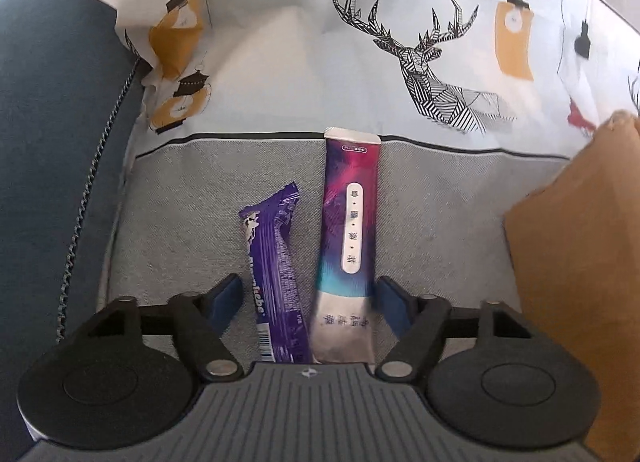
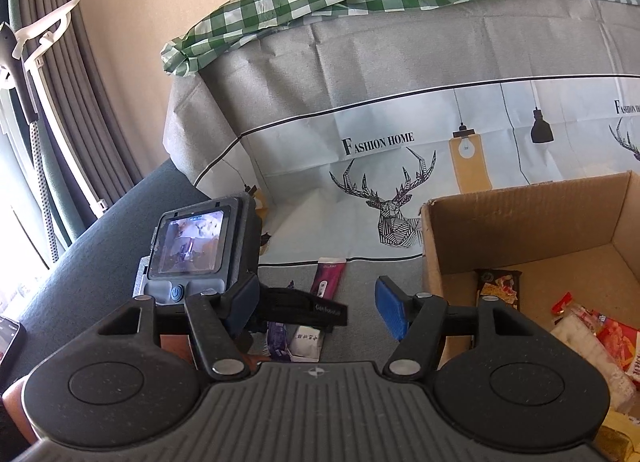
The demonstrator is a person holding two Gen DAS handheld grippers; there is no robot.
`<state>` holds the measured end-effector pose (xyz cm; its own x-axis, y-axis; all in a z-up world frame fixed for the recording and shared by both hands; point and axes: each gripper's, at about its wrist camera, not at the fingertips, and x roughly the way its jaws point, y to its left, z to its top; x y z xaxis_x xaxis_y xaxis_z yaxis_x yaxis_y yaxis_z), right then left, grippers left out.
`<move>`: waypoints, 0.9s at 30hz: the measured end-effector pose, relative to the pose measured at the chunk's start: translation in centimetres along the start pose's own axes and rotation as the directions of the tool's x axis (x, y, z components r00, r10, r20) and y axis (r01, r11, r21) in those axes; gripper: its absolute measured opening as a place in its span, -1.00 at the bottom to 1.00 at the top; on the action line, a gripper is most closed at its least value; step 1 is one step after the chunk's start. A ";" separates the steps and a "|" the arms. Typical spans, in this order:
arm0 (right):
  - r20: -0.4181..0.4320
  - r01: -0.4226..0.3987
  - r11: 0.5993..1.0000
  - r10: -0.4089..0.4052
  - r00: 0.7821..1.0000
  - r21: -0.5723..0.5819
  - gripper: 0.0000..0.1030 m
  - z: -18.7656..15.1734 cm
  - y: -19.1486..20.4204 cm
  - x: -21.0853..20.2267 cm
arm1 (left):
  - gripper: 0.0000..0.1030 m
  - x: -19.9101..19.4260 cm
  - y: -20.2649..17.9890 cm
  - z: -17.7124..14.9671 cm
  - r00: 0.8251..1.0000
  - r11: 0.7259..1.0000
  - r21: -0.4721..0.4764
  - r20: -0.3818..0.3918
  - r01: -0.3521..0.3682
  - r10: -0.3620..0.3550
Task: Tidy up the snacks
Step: 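Grasp the purple chocolate bar with the left gripper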
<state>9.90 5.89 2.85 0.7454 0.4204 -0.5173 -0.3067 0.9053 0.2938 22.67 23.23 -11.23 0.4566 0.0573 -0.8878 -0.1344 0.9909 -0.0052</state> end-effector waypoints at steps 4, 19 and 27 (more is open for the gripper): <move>0.002 0.007 1.000 -0.007 1.000 -0.009 0.30 0.0 -0.4 -0.2 | -0.32 -0.6 -0.7 -0.5 1.000 0.998 0.052 0.016 -0.018 0.017; 0.055 -0.040 0.998 0.043 0.998 -0.048 0.30 0.4 0.7 -2.7 | -0.49 -7.9 4.4 -8.1 0.973 0.947 -0.265 -0.090 0.181 -0.211; 0.094 -0.038 0.999 0.037 0.995 0.008 0.33 0.5 0.6 -4.0 | -0.23 -9.9 8.1 -12.1 0.975 0.860 -0.477 -0.029 0.181 -0.221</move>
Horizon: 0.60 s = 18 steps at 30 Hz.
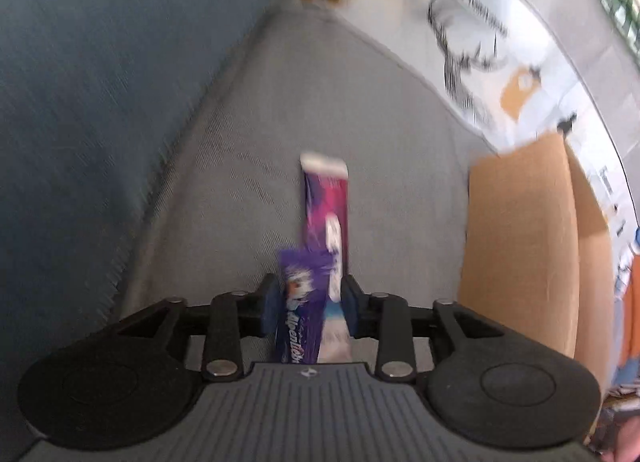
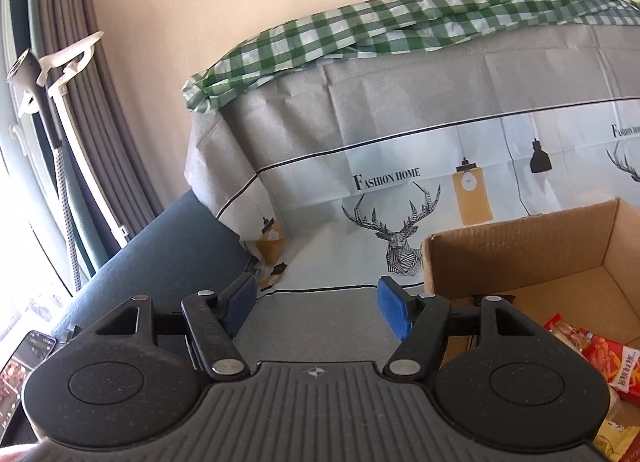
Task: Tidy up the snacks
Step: 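Grasp the purple chocolate bar with the left gripper, then grasp the pink-purple tube snack with the right gripper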
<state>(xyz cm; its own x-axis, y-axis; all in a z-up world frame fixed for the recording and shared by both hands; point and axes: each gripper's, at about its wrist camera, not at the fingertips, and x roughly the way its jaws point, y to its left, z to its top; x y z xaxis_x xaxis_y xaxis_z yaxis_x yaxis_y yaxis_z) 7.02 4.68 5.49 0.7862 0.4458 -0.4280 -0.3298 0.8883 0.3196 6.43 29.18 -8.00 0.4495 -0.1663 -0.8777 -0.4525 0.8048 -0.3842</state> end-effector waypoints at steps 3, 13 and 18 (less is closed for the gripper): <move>-0.009 0.002 1.000 -0.002 1.000 -0.004 0.33 -0.7 0.3 0.2 | -0.23 -0.1 -0.1 -0.8 1.000 1.000 -0.002 -0.030 0.004 -0.005; -0.101 -0.062 0.997 0.058 0.993 -0.044 0.03 -3.8 2.7 1.5 | -0.72 -0.2 -1.1 -2.0 0.986 0.977 0.134 -0.006 -0.166 0.169; -0.149 -0.061 0.997 0.052 0.988 -0.053 -0.04 -5.3 3.2 2.7 | -0.72 -1.4 -0.2 -1.6 0.982 0.977 0.098 0.050 -0.189 0.185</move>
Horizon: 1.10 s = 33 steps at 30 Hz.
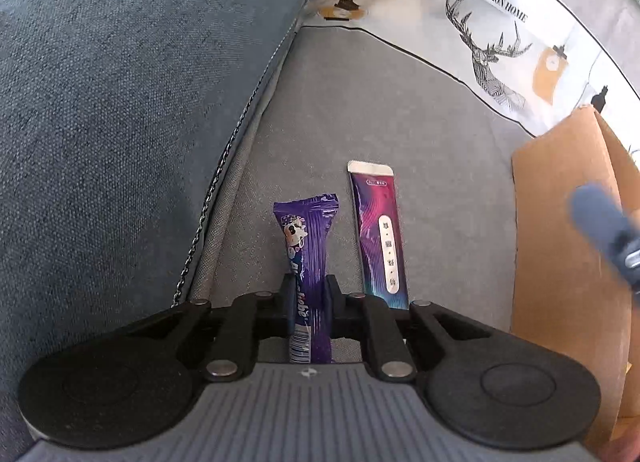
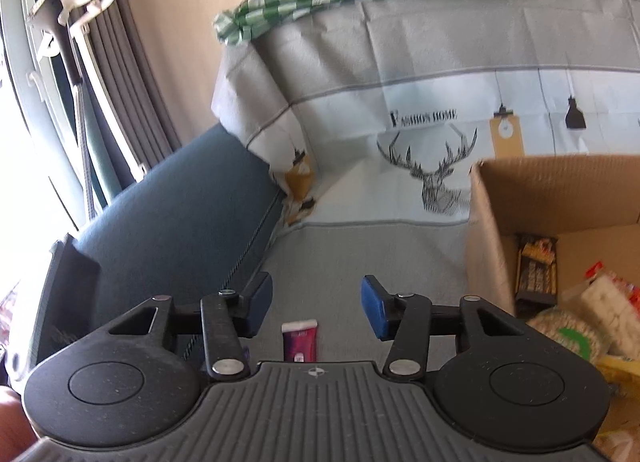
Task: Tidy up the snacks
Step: 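Grasp the pink-purple tube snack with the right gripper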
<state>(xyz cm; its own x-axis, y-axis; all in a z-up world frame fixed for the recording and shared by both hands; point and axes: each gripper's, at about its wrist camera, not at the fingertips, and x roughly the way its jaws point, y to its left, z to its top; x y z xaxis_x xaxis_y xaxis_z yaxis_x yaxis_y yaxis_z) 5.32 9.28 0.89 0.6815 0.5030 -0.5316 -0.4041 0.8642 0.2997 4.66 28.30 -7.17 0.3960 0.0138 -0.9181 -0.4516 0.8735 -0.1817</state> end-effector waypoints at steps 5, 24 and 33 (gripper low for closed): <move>-0.072 0.027 0.999 -0.028 0.997 -0.017 -0.22 -2.1 0.6 2.5 | -0.72 -0.1 0.2 0.3 1.000 1.000 -0.031 0.003 0.006 -0.006; -0.279 -0.014 0.969 -0.057 0.959 -0.248 -0.40 -8.2 3.2 8.2 | -0.71 0.7 -0.5 0.4 1.000 1.000 0.011 -0.014 0.013 -0.013; -0.213 0.093 0.965 -0.147 0.966 -0.246 -0.56 -7.1 2.0 6.4 | -0.71 1.0 -0.8 0.9 0.997 0.997 0.015 -0.021 0.073 -0.073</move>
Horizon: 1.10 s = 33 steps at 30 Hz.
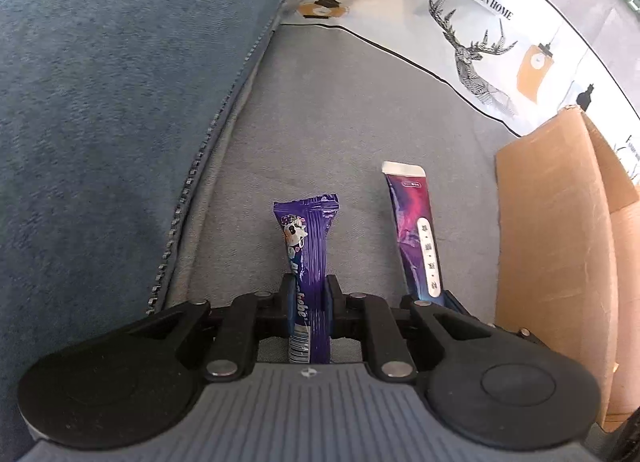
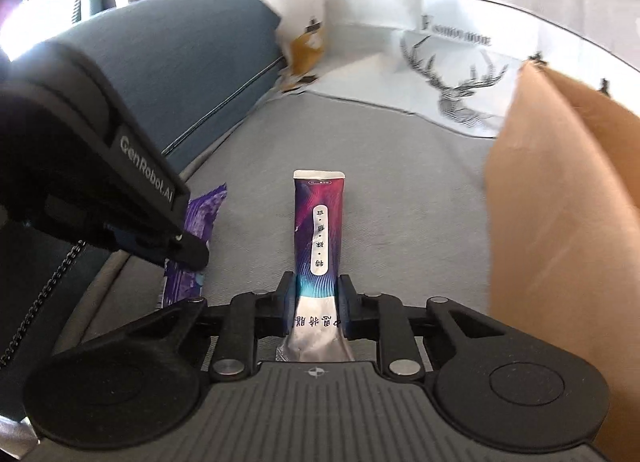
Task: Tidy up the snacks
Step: 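Grasp the pink-purple tube snack with the right gripper, then carry the purple bar with the left gripper while the right carries the tube over the box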
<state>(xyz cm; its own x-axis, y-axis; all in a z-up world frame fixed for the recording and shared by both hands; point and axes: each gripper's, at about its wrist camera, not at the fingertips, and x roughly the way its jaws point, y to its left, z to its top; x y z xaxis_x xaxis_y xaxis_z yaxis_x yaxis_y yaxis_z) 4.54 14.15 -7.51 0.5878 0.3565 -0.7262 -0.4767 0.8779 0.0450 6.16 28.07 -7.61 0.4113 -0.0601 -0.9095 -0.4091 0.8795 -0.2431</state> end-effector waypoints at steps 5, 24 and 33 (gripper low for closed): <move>-0.071 0.005 0.999 -0.002 0.997 0.044 -0.51 -0.1 -1.0 0.3 | -0.45 0.5 -0.7 0.0 1.000 0.999 0.031 -0.023 0.010 -0.009; -0.074 -0.001 1.000 0.002 0.997 0.024 -0.54 -0.9 -1.2 1.2 | -0.24 2.2 -2.6 -0.8 0.994 0.983 0.165 -0.066 -0.078 0.090; 0.053 -0.014 0.999 0.013 0.999 0.036 -0.60 0.7 -1.8 -3.2 | -0.68 0.1 -2.4 -0.9 0.998 0.990 0.134 0.036 -0.047 0.043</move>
<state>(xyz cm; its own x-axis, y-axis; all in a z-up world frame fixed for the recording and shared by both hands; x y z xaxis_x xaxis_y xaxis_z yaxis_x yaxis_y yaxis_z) 4.01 11.67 -4.80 0.6157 0.3839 -0.6881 -0.4610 0.8837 0.0805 6.49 25.54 -7.43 0.4228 -0.0053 -0.9062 -0.3154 0.9366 -0.1527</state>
